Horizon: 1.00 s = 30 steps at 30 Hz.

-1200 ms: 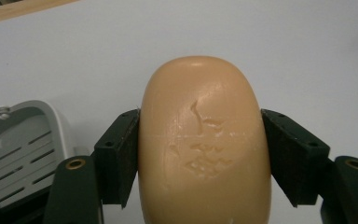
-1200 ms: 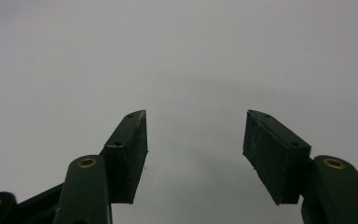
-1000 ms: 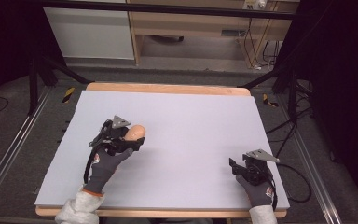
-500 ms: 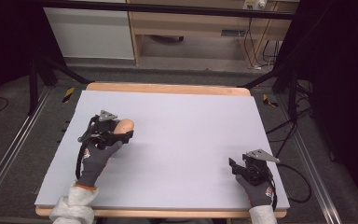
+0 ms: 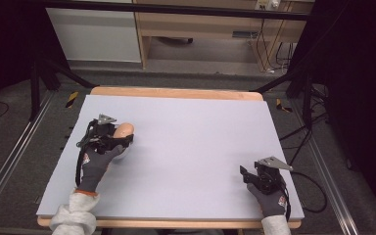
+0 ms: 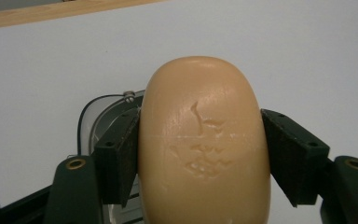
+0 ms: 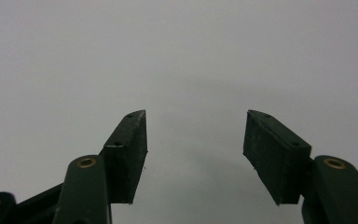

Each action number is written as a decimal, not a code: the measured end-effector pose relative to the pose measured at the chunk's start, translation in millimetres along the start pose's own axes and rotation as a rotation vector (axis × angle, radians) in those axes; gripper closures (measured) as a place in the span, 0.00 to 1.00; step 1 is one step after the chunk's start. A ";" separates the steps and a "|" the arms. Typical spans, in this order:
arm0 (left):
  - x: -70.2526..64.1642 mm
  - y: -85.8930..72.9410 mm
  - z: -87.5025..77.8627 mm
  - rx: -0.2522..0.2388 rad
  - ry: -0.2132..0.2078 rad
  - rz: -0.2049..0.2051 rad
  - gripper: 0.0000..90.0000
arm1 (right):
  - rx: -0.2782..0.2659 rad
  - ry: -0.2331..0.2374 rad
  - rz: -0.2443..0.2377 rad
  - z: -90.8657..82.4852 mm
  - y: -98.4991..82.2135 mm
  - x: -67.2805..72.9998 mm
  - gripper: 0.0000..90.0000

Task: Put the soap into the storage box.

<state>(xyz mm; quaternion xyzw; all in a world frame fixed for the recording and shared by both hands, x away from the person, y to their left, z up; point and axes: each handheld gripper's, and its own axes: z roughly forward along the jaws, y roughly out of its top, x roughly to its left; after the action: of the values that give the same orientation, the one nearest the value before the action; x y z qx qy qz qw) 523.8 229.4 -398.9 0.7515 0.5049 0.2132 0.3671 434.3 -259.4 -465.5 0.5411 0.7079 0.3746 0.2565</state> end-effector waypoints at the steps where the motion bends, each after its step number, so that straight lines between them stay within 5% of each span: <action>1: 1.2 -0.2 0.6 0.004 0.000 -0.003 0.35 | 0.000 0.000 -0.001 0.0 -0.1 0.0 0.44; 30: 22.4 -16.6 21.2 0.056 0.045 -0.029 0.35 | 0.011 0.009 0.001 1.2 -0.5 0.6 0.44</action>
<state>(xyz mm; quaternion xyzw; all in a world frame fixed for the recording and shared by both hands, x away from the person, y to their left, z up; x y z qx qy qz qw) 537.4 246.4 -426.2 0.7490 0.5299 0.2106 0.3374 434.8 -258.6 -466.6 0.5411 0.7108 0.3733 0.2502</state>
